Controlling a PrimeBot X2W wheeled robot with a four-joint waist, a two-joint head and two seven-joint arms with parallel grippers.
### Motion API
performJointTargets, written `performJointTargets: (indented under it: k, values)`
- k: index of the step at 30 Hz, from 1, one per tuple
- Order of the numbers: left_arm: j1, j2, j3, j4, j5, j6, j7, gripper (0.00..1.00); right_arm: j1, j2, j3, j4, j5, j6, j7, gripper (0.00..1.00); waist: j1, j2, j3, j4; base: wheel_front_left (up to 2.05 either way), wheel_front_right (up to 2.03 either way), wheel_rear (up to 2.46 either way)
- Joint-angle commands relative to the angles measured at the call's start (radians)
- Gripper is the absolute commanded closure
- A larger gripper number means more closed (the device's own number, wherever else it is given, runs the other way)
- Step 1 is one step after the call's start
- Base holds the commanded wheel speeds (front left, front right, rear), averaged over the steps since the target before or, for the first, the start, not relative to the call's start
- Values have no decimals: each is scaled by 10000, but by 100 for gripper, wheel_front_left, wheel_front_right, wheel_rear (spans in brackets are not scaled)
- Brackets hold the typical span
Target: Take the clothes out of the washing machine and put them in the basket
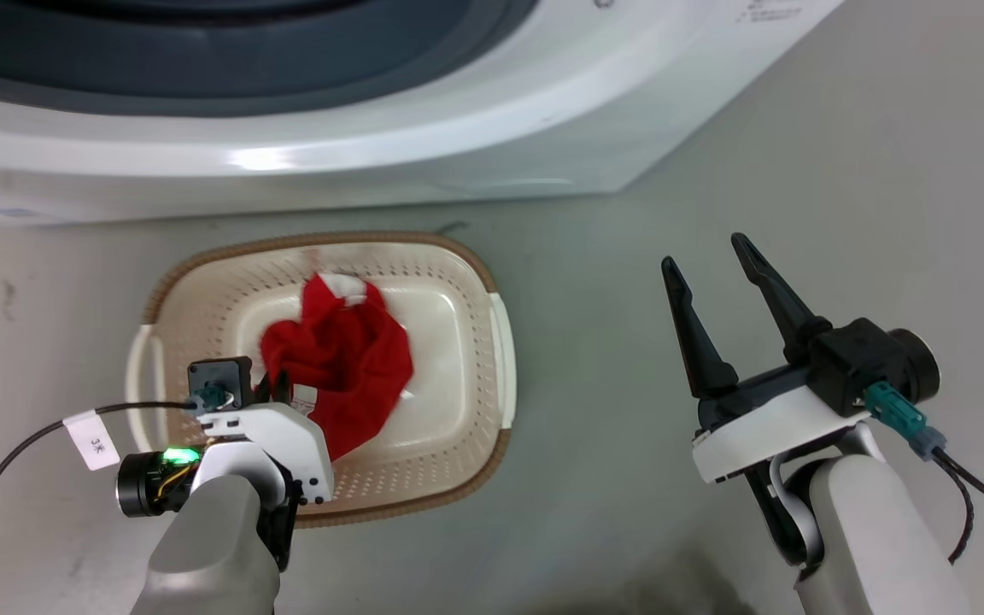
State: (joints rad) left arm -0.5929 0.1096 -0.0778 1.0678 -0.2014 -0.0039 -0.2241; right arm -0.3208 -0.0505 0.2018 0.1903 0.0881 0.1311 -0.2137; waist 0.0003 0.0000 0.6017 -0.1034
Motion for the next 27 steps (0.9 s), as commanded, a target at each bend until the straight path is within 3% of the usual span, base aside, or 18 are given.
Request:
performJointTargets:
  k: [1,9,10,11,12,19,27]
  values:
    - [-260,14,62,264,-79,63,-53,100,-230,8,34,54,73,-7,-109,0,-3,0,723,-505,0,0,0]
    - [-949,301,165,1761,-304,180,25,100,-612,10,392,525,414,-7,-385,0,-3,0,1153,-956,0,0,0]
    - [-952,306,247,1876,-404,209,-9,76,-659,8,406,679,479,-7,-419,0,-3,0,1067,-997,0,0,0]
    - [-930,310,276,1906,-454,197,-68,30,-675,10,393,744,514,-7,-446,0,-3,0,971,-994,0,0,0]
    - [-873,325,278,1938,-469,207,-114,0,-667,10,369,845,514,-7,-458,0,-3,0,825,-975,0,0,0]
    - [-262,105,7,1555,-310,-36,-411,0,-89,5,75,1346,379,-7,-512,0,-3,0,-1098,-650,0,0,0]
    - [1352,-154,-33,-1456,95,48,-410,0,882,3,-442,1407,143,-7,-507,0,-3,0,-3100,-244,0,0,0]
